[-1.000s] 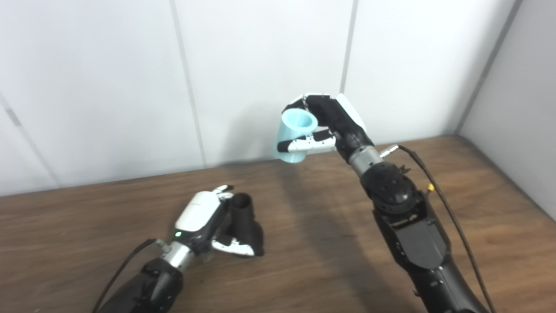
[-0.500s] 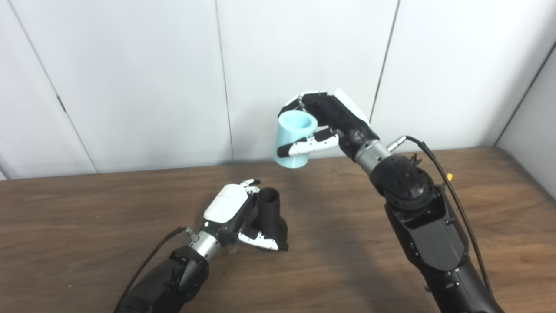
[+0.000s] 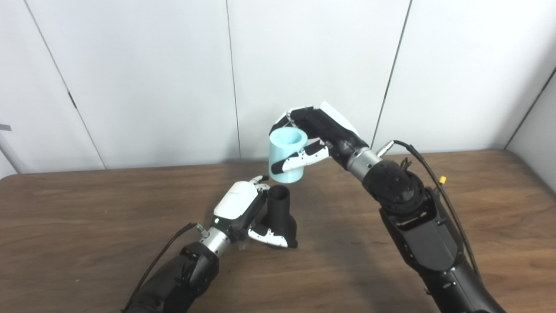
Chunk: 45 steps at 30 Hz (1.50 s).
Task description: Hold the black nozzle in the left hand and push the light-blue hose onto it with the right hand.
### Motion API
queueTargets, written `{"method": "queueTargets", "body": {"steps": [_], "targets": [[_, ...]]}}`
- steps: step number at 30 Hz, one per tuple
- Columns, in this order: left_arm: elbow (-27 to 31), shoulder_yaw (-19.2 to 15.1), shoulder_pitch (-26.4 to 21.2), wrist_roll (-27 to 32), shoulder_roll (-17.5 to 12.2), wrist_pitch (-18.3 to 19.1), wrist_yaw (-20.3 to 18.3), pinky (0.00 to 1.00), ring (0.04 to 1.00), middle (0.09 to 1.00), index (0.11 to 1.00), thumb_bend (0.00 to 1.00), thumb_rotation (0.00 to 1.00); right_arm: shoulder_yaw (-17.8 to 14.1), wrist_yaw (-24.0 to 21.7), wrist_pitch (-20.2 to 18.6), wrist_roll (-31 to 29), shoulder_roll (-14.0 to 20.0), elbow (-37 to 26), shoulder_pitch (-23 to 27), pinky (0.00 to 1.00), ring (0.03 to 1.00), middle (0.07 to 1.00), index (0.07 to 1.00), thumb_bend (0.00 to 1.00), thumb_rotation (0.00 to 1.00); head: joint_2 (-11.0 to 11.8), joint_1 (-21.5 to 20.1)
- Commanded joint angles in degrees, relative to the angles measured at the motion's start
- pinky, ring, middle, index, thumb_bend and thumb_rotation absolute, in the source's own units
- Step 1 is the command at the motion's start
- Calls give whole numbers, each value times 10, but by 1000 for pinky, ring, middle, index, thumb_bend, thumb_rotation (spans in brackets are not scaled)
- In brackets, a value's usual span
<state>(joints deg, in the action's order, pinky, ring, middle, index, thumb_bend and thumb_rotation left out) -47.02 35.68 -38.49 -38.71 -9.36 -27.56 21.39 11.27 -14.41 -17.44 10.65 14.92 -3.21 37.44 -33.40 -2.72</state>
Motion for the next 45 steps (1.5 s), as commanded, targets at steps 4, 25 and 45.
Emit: {"method": "queueTargets", "body": {"steps": [4, 25, 45], "targets": [[-50, 18, 99, -9, 23, 8, -15, 912, 672, 488, 482, 526, 0, -2, 5, 38, 9, -5, 5, 42, 354, 450, 489, 474, 521, 0, -2, 2], [-39, 10, 103, -17, 23, 9, -22, 910, 668, 488, 482, 526, 0, -4, -8, 67, 18, -7, 33, 24, 361, 448, 486, 476, 521, 0, -11, 4], [-35, 6, 100, -16, 19, 8, -23, 896, 671, 479, 490, 526, 0, 23, -47, 58, 38, 17, -14, 0, 329, 425, 474, 505, 520, 0, -21, 5]]}}
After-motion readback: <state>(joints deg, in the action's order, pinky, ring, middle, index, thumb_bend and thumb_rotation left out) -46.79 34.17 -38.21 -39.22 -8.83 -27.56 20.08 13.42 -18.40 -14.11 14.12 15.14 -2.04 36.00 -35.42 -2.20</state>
